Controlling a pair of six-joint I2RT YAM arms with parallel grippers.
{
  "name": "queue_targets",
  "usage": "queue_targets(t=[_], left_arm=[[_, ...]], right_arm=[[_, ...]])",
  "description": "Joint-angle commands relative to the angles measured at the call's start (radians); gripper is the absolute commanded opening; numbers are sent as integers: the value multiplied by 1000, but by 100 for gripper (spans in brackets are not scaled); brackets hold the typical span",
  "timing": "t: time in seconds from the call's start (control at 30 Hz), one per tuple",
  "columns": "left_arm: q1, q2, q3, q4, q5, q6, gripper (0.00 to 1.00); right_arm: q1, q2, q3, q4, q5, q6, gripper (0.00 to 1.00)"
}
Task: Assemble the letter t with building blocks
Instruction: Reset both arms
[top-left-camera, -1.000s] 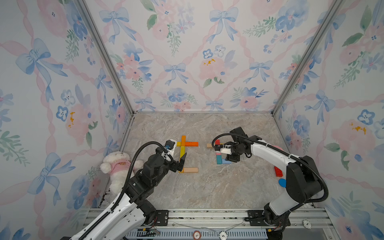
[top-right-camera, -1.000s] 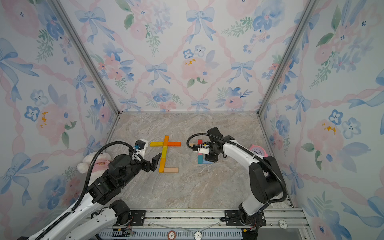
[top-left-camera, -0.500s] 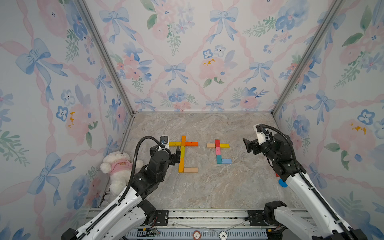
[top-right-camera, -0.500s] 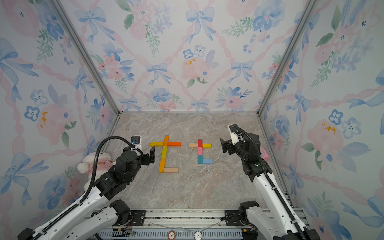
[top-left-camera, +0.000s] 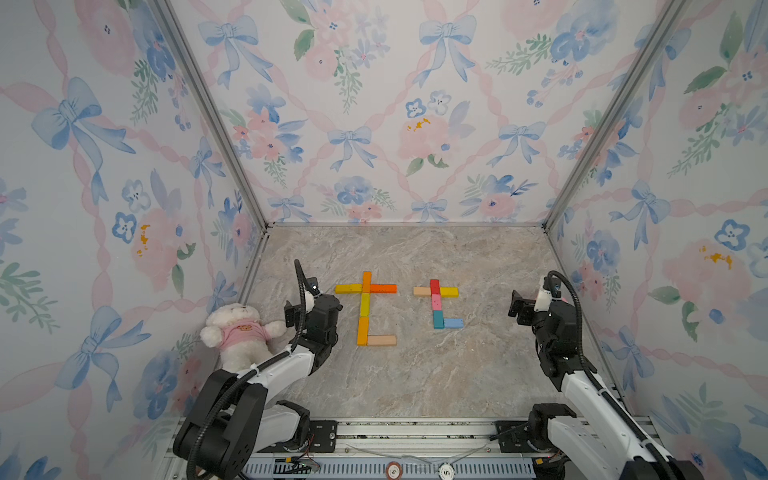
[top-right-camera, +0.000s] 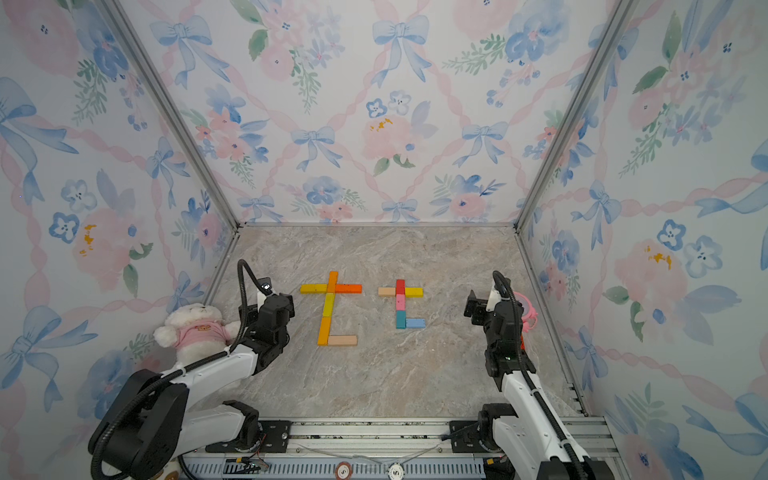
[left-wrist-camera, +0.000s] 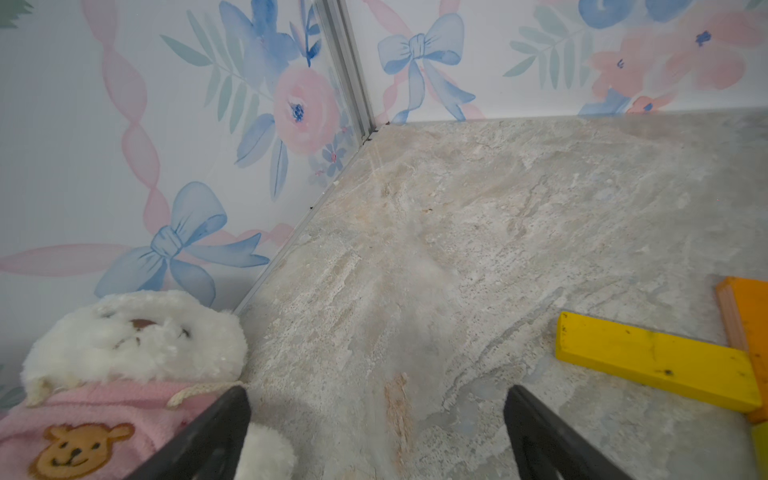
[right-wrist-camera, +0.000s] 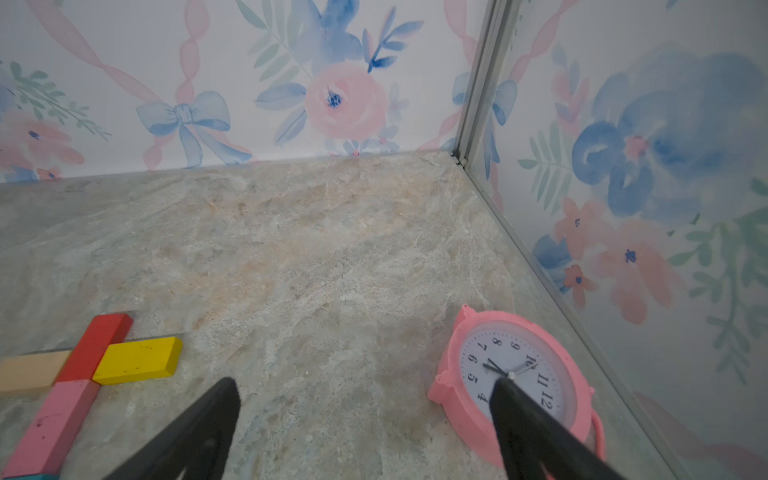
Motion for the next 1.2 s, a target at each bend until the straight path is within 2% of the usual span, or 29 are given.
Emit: queue_targets(t=[0.0,0.07,0.13,0.17,0.23,0.33,0.4,0.47,0.53,0.6,0.73,1.17], left_arm=[[26,77,-75,437,70,163,98],[77,116,-128,555,184,176,98],[111,146,-171,678,221,195,98],[129,148,-194,734,279,209,98],[186,164,-194,721,390,172,98],[199,262,-233,899,493,204,98],[218,267,-237,873,544,188,98],[230,321,-189,854,562,194,98],[287,289,-138,699,622,134,98],[304,292,-128,690,647,120,98],[306,289,-125,680,648,118,98],[306,289,-128,680,651,119,98]], right_arm=[[10,143,-72,323,82,25,96],[52,248,-79,427,117,-30,96],[73,326,-86,532,123,-57,96],[75,373,-91,588,122,-58,96],[78,456,-100,694,115,-57,96],[90,609,-102,852,96,-71,96],[100,697,-84,929,106,-88,96],[102,651,-24,731,115,-76,96],[67,654,73,561,108,-36,96],[22,642,50,580,26,-7,96],[64,651,62,570,72,-46,96],[58,653,61,575,67,-41,96]])
